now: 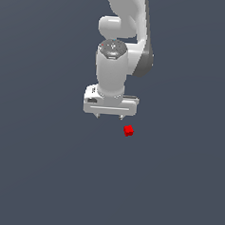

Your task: Pick up the red cube and move it to a goal position.

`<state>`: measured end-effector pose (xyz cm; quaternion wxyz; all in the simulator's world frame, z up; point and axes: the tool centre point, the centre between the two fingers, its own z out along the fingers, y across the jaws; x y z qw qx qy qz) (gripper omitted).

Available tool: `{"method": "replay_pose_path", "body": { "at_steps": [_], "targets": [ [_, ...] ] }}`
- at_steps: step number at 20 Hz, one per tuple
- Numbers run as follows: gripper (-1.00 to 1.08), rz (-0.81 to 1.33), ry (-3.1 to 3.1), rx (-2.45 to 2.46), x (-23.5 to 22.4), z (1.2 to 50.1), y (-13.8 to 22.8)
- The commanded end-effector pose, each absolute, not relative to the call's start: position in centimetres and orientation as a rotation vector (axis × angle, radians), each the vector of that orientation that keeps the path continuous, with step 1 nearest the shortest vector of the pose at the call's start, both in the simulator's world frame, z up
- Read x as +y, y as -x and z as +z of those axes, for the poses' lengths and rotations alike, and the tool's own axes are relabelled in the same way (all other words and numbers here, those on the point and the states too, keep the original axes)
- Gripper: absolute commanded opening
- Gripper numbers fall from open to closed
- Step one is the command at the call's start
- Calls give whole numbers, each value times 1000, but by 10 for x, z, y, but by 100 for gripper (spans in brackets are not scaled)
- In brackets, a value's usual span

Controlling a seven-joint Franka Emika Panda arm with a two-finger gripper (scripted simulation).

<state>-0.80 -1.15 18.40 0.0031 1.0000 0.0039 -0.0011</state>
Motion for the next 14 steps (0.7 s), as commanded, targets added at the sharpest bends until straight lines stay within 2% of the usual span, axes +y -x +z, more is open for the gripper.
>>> {"method": "replay_pose_path", "body": {
  "at_steps": [1, 8, 14],
  "targets": [
    [100, -3, -3135, 12, -11, 184, 8],
    [100, -3, -3136, 49, -2, 170, 10],
    [100, -2, -3136, 139, 22, 135, 17]
  ]
}}
